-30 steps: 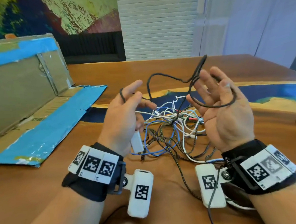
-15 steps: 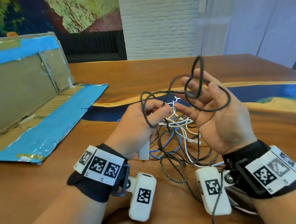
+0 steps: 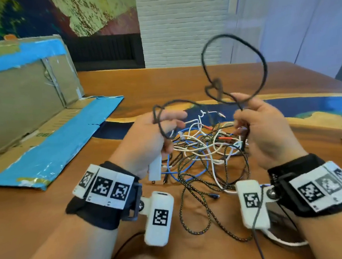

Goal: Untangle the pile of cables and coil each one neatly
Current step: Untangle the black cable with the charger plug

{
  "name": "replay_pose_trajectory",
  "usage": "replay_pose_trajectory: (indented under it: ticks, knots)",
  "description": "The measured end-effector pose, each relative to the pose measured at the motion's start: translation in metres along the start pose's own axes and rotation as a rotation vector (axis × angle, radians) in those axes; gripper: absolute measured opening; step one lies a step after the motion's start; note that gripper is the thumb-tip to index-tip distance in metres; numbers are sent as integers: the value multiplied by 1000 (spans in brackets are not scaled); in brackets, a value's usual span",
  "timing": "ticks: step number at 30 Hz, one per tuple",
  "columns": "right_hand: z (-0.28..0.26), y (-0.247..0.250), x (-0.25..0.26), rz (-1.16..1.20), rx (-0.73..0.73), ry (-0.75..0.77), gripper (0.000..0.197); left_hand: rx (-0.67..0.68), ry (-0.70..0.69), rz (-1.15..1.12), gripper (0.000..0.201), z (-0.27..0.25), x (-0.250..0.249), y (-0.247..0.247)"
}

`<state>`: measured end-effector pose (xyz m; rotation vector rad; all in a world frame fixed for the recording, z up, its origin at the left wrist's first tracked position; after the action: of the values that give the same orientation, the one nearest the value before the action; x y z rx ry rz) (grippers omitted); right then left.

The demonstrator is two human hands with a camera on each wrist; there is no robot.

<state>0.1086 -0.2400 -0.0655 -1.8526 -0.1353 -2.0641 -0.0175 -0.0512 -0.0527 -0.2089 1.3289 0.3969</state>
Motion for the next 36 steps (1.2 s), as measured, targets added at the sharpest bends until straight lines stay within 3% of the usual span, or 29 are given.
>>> replay_pose_trajectory:
  ticks: [3,6,8,10,13,16,20,26,30,33,36]
  knots:
    - [6,14,8,7,-164,6,48,-105,51,194,31,4,2,3]
    - [6,16,11,-14,-258,11,61,-184,21,197,22,8,1,9]
    - [3,13,12,30,-280,71,59,-190,16,163,20,8,-1,10]
    - [-2,8,13,39,-267,159,53,-138,45,145,37,6,-3,10]
    - [-10,-5,13,162,-29,234,45,105,85,24,57,-3,-7,3]
    - [-24,-25,4,167,305,135,45,417,58,-151,58,-13,-8,-7]
    - [-40,-44,-15,-8,585,-75,24,541,75,-155,58,-18,-7,-12]
    - [-36,-32,-8,111,554,-8,7,386,38,34,57,-11,-2,-11]
    - [-28,-30,-8,227,452,-76,14,250,-63,106,53,-5,3,-9]
    - [-26,-29,-7,215,338,-128,15,236,-35,-63,48,-5,2,-11]
    - [-25,-26,-7,137,321,-114,14,224,55,-293,44,-6,0,-12]
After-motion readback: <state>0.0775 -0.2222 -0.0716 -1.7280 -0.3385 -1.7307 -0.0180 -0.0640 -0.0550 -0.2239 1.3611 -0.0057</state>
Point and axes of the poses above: each hand's wrist, its own z-axis towards the middle knuckle, its own y-axis out of the back of the hand, x = y × z, the point moved 1 cm from there along z, towards the middle knuckle, and after that the axes turned 4 degrees about -y, right-handed, at the moved point
